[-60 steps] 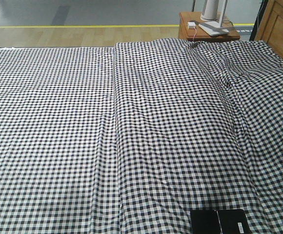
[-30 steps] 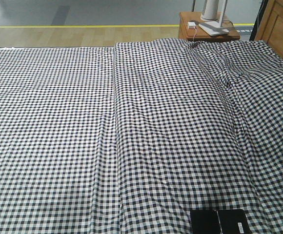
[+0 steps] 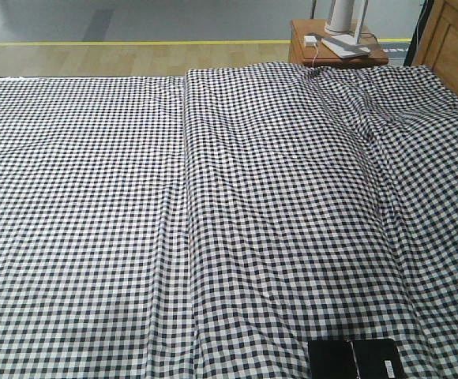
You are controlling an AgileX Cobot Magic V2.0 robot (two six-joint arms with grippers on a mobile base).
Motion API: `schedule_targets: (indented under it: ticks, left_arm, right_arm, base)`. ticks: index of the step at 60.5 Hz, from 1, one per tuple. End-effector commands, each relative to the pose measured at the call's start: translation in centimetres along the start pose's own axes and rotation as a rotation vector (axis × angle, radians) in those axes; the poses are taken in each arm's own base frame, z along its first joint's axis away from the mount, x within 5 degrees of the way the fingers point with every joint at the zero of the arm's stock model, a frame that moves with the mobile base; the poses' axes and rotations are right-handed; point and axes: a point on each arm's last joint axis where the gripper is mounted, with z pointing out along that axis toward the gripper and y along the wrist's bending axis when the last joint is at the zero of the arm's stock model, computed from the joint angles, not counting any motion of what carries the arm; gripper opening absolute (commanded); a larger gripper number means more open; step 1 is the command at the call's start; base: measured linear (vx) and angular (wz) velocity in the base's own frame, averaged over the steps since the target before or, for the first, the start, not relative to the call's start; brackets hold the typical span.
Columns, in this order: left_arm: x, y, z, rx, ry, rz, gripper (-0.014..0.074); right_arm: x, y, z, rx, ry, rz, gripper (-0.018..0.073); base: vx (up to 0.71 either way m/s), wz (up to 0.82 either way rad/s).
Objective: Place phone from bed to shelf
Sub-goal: 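Lower the right gripper toward the black phone at the bed edge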
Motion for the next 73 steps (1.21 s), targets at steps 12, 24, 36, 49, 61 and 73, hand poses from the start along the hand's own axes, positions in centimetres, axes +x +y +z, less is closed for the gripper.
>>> schedule_targets:
  ticks: [12, 24, 36, 49, 61, 73]
  left_arm:
    - [-1.4, 0.2, -0.3, -0.007, -0.106, -0.014, 0.0001]
    - [-1.4, 0.2, -0.3, -0.007, -0.106, -0.014, 0.0001]
    - [-1.4, 0.2, -0.3, -0.007, -0.106, -0.014, 0.0001]
    - [-1.4, 0.2, -0.3, -0.007, -0.106, -0.014, 0.0001]
    - [-1.4, 0.2, -0.3, -0.007, -0.106, -0.014, 0.0001]
    - [-1.4, 0.2, -0.3, -0.007, -0.106, -0.014, 0.0001]
  right_arm:
    - [-2.8, -2.7, 1.4, 0.196, 0.136, 0.009, 0.0671]
    - [-2.6, -5.2, 6.8, 0.221, 0.279, 0.026, 0.0666]
    - [-1.8, -8.1, 13.0, 0.148, 0.356, 0.082, 0.0654]
    - [1.4, -11.2, 19.4, -0.010, 0.482, 0.105, 0.0649]
    - [5.5, -12.7, 24.6, -0.152, 0.603, 0.118, 0.0640]
    - [10.2, -13.0, 29.0, -0.284, 0.706, 0.111, 0.0632]
  base:
    - [0.00, 0.00]
    - [0.00, 0.00]
    - [0.00, 0.00]
    - [0.00, 0.00]
    - [0.00, 0.00]
    - [0.00, 0.00]
